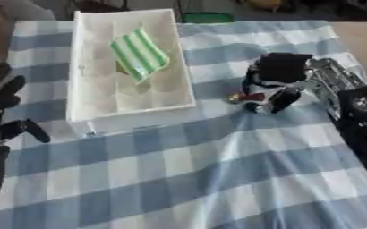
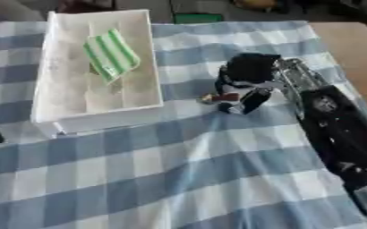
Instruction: Pick up objects on the table and place them in the box.
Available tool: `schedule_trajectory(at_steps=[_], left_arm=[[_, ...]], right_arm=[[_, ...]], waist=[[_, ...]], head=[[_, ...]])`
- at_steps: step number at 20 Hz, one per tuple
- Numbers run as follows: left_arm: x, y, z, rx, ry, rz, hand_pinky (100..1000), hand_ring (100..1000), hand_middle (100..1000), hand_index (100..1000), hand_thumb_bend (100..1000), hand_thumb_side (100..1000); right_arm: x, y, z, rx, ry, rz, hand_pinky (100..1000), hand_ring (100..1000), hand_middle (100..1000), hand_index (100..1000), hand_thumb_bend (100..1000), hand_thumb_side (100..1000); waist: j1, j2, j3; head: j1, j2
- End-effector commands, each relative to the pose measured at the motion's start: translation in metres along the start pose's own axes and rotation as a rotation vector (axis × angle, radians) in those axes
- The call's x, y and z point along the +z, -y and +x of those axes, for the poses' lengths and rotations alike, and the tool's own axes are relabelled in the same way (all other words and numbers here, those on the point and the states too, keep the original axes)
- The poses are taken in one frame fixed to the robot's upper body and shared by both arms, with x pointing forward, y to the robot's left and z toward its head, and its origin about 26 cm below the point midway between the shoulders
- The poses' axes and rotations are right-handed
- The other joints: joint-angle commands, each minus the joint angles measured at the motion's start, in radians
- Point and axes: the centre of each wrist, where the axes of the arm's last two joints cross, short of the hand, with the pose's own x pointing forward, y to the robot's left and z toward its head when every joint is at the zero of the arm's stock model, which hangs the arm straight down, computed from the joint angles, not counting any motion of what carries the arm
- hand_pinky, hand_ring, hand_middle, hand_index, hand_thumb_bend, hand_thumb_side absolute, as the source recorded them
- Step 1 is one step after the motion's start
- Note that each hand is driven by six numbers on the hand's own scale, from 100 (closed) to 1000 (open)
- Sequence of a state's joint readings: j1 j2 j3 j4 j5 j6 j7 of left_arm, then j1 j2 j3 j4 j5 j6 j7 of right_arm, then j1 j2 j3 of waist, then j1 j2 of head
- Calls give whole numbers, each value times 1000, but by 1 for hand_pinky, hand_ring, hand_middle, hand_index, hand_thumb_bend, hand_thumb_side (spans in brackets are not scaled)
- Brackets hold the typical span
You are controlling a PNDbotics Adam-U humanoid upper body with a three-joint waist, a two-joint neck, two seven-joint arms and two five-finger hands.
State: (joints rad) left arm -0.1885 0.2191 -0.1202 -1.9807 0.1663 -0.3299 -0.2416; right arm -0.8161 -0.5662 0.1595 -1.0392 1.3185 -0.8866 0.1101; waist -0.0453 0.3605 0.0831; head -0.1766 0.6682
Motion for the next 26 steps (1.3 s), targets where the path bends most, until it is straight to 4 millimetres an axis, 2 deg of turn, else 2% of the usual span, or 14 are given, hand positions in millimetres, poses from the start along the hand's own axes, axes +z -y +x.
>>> schedule_trajectory(at_steps=[1,18,22,26], left_arm=[[-4,-1,5,-11,23,-14,466,1000,999,791,188,747],[-4,-1,6,-10,24,-18,466,1000,998,791,189,747],[-4,-1,6,-11,22,-17,466,1000,999,791,191,749],[-3,-1,5,-12,20,-16,467,1000,999,790,191,750]], right_arm=[[5,3,-5,25,-17,1,287,290,242,553,399,472],[7,-3,-6,16,-19,15,290,290,243,523,373,466],[8,-5,-5,11,-20,24,293,295,246,487,363,454],[9,-7,-5,-1,-20,26,301,313,268,492,307,416]], waist=[[2,-19,0],[0,-20,-2],[-1,-20,-4],[-2,-21,-7]], head=[[-1,2],[-1,2],[0,3],[2,3]])
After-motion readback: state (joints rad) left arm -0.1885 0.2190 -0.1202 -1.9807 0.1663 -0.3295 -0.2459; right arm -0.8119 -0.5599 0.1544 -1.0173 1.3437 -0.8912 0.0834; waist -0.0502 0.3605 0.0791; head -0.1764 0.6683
